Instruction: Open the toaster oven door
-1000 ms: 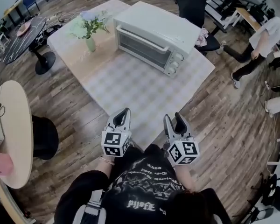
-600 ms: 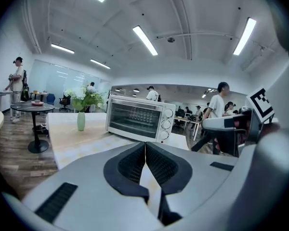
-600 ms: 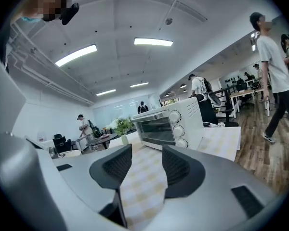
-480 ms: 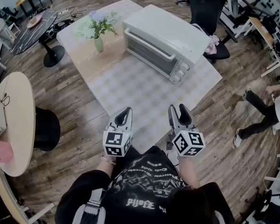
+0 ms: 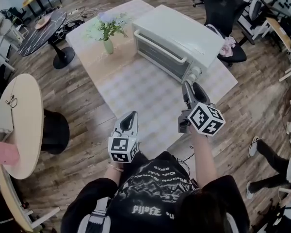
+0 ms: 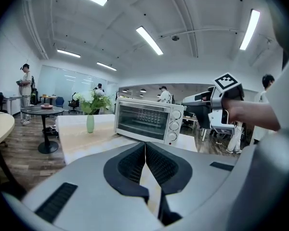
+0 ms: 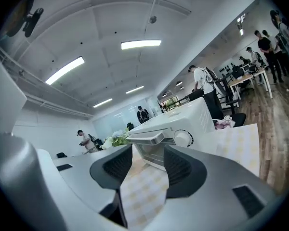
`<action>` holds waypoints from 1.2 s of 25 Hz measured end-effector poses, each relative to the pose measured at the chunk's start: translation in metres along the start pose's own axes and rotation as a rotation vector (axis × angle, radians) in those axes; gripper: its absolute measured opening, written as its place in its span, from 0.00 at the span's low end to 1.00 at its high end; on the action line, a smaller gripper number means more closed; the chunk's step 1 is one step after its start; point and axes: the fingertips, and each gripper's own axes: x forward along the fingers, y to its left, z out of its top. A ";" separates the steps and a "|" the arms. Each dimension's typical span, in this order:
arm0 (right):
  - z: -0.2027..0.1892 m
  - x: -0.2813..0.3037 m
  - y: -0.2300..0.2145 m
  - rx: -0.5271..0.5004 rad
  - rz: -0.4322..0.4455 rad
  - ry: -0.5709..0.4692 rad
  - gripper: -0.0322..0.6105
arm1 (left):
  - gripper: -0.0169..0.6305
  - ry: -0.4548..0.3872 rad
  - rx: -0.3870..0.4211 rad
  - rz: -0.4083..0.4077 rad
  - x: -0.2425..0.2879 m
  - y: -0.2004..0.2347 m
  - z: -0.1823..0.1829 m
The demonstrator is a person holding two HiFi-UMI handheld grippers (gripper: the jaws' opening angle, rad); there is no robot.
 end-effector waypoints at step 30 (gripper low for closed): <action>0.021 0.122 -0.043 0.230 -0.167 0.098 0.28 | 0.06 0.016 0.005 0.128 -0.008 -0.004 -0.009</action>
